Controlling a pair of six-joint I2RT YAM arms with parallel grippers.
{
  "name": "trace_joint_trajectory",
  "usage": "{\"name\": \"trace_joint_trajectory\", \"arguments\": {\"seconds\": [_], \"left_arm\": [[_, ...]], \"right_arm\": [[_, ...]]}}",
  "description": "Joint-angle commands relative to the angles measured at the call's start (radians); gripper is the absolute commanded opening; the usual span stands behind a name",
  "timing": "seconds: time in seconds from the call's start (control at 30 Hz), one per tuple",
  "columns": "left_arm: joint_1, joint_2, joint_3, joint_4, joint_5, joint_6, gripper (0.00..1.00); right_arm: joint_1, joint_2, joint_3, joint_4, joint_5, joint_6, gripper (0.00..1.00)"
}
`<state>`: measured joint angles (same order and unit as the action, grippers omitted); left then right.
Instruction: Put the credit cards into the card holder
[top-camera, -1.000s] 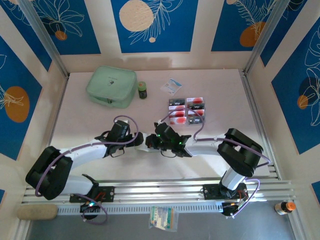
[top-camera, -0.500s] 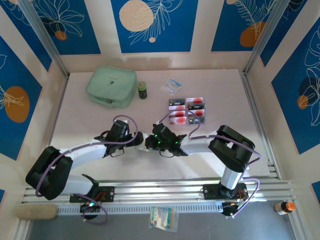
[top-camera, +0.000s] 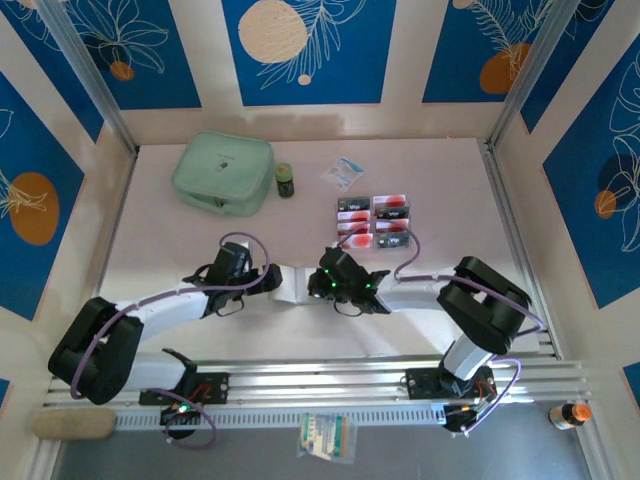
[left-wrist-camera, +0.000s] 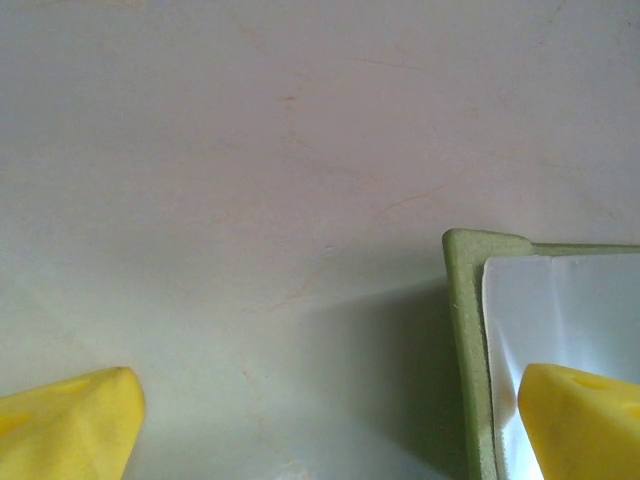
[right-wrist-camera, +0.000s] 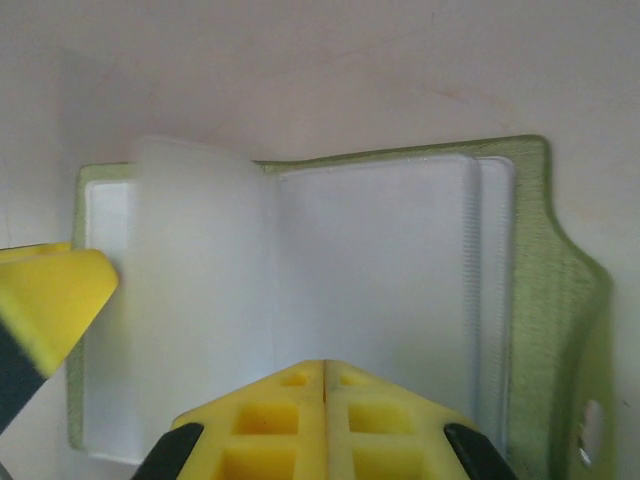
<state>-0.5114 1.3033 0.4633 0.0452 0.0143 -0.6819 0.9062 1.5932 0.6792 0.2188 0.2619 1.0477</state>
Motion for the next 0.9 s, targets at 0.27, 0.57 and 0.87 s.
{"name": "trace_joint_trajectory", "arguments": {"seconds": [0.27,0.57,0.87], "left_arm": [[0.021,0.026,-0.023,-0.001,0.004,0.017,0.97],[0.027,0.025,-0.022,-0.01,-0.001,0.028,0.97],[0.032,0.028,-0.016,-0.007,0.006,0.029,0.97]], "right_arm": [[0.018,-0.144,0.065,-0.103,0.014,-0.078,0.0],[0.029,0.032,0.158,-0.077,-0.049,-0.108,0.0],[0.026,0.156,0.188,-0.025,-0.101,-0.127,0.0]]}}
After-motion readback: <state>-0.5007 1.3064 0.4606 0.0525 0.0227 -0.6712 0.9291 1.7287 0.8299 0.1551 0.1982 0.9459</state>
